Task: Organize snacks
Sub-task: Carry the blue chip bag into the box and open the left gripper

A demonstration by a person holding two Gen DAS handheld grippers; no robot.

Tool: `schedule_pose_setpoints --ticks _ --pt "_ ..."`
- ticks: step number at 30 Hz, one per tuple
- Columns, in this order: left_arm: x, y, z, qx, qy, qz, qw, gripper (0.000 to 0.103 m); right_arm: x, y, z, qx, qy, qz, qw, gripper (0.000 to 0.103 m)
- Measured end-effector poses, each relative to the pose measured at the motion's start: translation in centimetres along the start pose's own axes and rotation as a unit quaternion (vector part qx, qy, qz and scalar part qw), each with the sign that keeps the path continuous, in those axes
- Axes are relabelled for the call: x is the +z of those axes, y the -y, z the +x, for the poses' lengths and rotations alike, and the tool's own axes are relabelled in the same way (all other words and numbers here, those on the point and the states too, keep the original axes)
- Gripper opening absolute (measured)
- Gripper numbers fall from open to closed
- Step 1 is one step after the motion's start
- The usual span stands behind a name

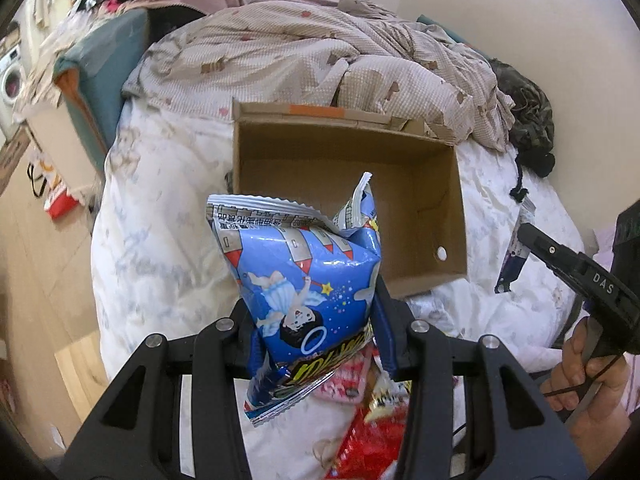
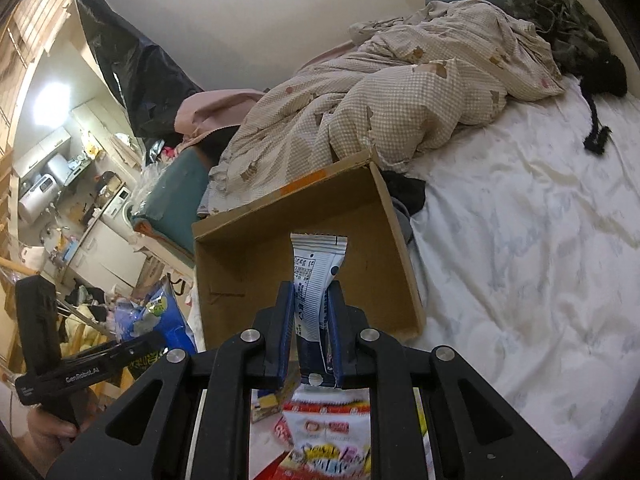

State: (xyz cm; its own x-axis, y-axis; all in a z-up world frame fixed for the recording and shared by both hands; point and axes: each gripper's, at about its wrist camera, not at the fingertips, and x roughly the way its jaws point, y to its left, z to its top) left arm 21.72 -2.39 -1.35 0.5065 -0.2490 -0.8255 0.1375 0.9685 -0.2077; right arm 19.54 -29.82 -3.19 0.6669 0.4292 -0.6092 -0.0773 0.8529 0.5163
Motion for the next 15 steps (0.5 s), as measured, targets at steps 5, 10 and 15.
schedule_pose_setpoints --ticks 5,10,15 --pt "1.3 0.6 2.4 0.002 -0.004 0.006 1.0000 0.040 1.2 0.9 3.6 -0.022 -0.026 -0.001 0.999 0.017" --pt "2.2 1.2 5.0 -0.002 -0.009 0.011 0.9999 0.040 1.7 1.1 6.3 -0.029 -0.047 -0.005 0.998 0.017" --pt "2.2 0.9 7.0 -0.005 -0.012 0.003 0.9999 0.040 1.9 0.8 8.1 -0.033 -0.064 -0.013 0.997 0.017"
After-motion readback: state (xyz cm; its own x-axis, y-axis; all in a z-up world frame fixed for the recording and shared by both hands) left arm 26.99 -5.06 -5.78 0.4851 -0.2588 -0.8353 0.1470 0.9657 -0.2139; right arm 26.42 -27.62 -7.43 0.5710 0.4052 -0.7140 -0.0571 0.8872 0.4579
